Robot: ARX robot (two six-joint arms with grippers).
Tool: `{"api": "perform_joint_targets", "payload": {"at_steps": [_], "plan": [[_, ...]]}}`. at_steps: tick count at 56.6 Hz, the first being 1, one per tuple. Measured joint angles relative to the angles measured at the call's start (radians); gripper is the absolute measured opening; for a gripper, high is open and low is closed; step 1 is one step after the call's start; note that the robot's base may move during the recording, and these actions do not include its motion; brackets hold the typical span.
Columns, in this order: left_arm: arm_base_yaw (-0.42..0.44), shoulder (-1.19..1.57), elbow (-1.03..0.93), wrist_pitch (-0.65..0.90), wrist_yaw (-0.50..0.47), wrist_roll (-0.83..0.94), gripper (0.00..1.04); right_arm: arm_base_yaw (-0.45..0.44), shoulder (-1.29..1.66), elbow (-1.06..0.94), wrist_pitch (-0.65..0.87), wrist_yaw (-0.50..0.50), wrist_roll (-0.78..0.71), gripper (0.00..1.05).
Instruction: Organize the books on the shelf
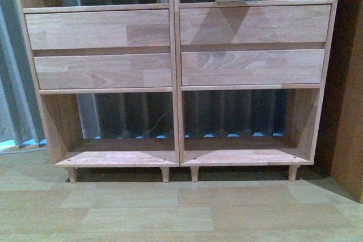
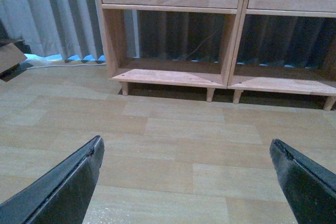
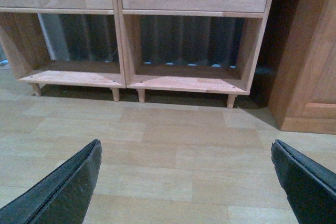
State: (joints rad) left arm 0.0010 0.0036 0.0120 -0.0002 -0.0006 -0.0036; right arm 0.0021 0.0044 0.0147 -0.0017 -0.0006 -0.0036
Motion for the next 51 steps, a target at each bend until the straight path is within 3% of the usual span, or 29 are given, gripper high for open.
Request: {"api": "perform_joint_targets", "payload": {"at_steps": [51], "plan": [[0.000, 0.000, 0.000, 0.000, 0.000, 0.000, 0.97, 0.000, 0.000, 0.000, 0.000, 0.000, 0.000, 0.98]]}}
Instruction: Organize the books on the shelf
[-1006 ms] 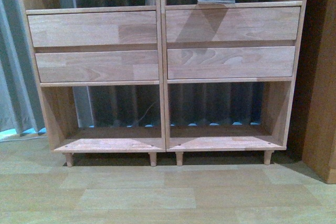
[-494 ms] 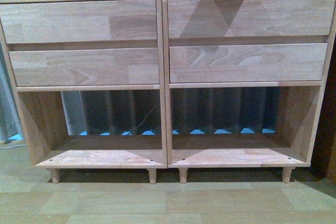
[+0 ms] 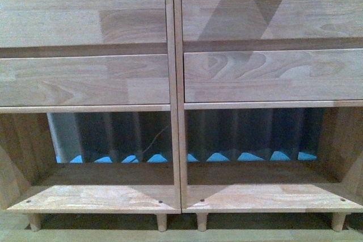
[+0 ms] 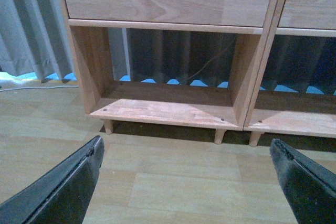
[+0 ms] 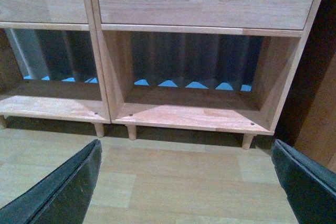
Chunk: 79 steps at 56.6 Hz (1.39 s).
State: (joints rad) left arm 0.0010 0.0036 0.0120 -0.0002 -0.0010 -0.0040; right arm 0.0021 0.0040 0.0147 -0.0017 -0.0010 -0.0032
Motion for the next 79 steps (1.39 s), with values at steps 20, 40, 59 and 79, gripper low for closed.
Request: {"api": "perform_joint_targets", "payload": {"at_steps": [20, 40, 59, 79], "plan": [[0.000, 0.000, 0.000, 0.000, 0.000, 0.000, 0.97, 0.000, 0.000, 0.000, 0.000, 0.000, 0.000, 0.98], [0.000, 0.001, 0.000, 0.000, 0.000, 0.000, 0.97, 0.000, 0.000, 0.000, 0.000, 0.000, 0.000, 0.98], [0.000, 0.001, 0.000, 0.000, 0.000, 0.000, 0.97, 0.000, 0.000, 0.000, 0.000, 0.000, 0.000, 0.98], [0.000, 0.001, 0.000, 0.000, 0.000, 0.000, 0.97, -0.011, 0.010, 0.005, -0.013, -0.042, 0.015, 0.98]]}}
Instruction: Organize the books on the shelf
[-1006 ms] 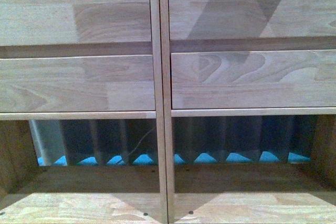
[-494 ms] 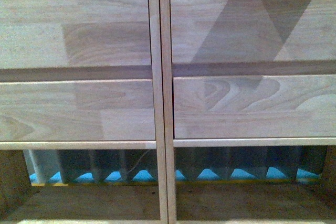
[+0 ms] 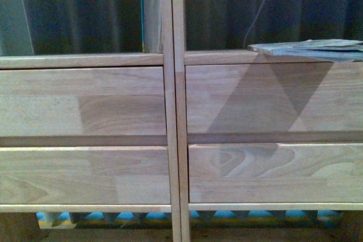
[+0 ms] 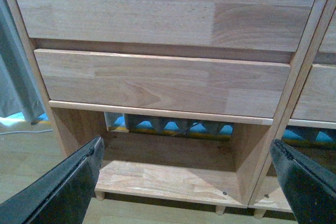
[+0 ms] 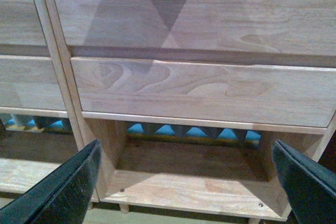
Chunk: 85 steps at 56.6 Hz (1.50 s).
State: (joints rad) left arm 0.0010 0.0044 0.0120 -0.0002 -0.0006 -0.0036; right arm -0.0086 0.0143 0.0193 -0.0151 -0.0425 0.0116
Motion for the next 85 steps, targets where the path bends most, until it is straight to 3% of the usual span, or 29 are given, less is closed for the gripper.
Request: {"api": "perform_joint_targets", "payload": {"at_steps": [3, 7, 10, 13, 22, 29, 34, 39, 63, 85], "plan": [[0.000, 0.000, 0.000, 0.000, 0.000, 0.000, 0.97, -0.092, 0.087, 0.049, -0.080, -0.247, 0.072, 0.98], [0.000, 0.000, 0.000, 0.000, 0.000, 0.000, 0.97, -0.184, 0.246, 0.114, -0.033, -0.469, 0.188, 0.98], [0.000, 0.000, 0.000, 0.000, 0.000, 0.000, 0.97, -0.207, 0.352, 0.167, 0.042, -0.557, 0.264, 0.98], [0.000, 0.000, 0.000, 0.000, 0.000, 0.000, 0.97, -0.204, 0.450, 0.225, 0.130, -0.576, 0.350, 0.98], [0.000, 0.000, 0.000, 0.000, 0.000, 0.000, 0.97, -0.133, 0.759, 0.450, 0.349, -0.512, 0.599, 0.98], [0.000, 0.000, 0.000, 0.000, 0.000, 0.000, 0.97, -0.082, 0.978, 0.610, 0.417, -0.449, 0.823, 0.98], [0.000, 0.000, 0.000, 0.000, 0.000, 0.000, 0.97, -0.047, 1.167, 0.739, 0.463, -0.347, 1.004, 0.98], [0.000, 0.000, 0.000, 0.000, 0.000, 0.000, 0.97, -0.029, 1.268, 0.813, 0.478, -0.285, 1.100, 0.98], [0.000, 0.000, 0.000, 0.000, 0.000, 0.000, 0.97, 0.044, 1.525, 1.027, 0.473, -0.118, 1.233, 0.98], [0.000, 0.000, 0.000, 0.000, 0.000, 0.000, 0.97, 0.041, 1.615, 1.120, 0.498, -0.019, 1.331, 0.94]]}}
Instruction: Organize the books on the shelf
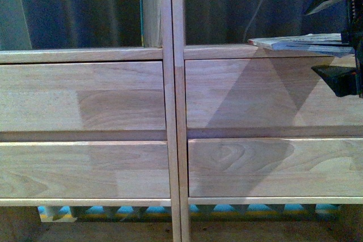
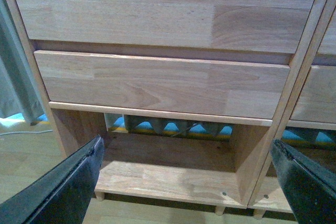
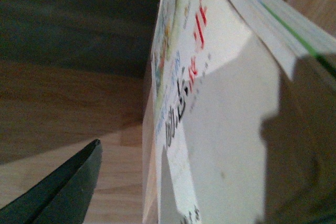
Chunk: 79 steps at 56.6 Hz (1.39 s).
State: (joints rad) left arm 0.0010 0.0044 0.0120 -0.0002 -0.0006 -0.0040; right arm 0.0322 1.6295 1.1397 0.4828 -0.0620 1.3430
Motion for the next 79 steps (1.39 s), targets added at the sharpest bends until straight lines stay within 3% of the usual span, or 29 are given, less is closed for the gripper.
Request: {"api": "perform_joint_targets", "payload": {"at_steps": [33, 37, 39, 44, 53, 59, 67, 79], "plan": [[0.000, 0.000, 0.000, 0.000, 0.000, 0.000, 0.97, 0.016, 0.005, -0.013, 0.027, -0.013, 0.006, 0.08], [0.009, 0.003, 0.000, 0.003, 0.033, -0.017, 0.97, 0.013, -0.003, -0.033, 0.056, -0.036, 0.010, 0.07], [0.055, 0.025, 0.000, 0.038, 0.124, -0.042, 0.97, 0.009, -0.020, -0.056, 0.079, -0.060, 0.011, 0.07], [0.157, 0.100, 0.004, 0.135, 0.229, -0.068, 0.97, 0.003, -0.058, -0.091, 0.114, -0.100, 0.008, 0.07], [0.383, 0.370, 0.063, 0.409, 0.396, -0.111, 0.97, -0.012, -0.175, -0.156, 0.174, -0.179, -0.013, 0.07], [0.468, 0.583, 0.150, 0.595, 0.459, -0.145, 0.97, -0.023, -0.264, -0.195, 0.214, -0.237, -0.040, 0.07], [0.470, 0.880, 0.329, 0.723, 0.501, -0.179, 0.97, -0.028, -0.359, -0.251, 0.272, -0.323, -0.086, 0.07], [0.357, 1.226, 0.673, 0.668, 0.514, -0.269, 0.97, 0.002, -0.394, -0.296, 0.316, -0.403, -0.204, 0.07]]}}
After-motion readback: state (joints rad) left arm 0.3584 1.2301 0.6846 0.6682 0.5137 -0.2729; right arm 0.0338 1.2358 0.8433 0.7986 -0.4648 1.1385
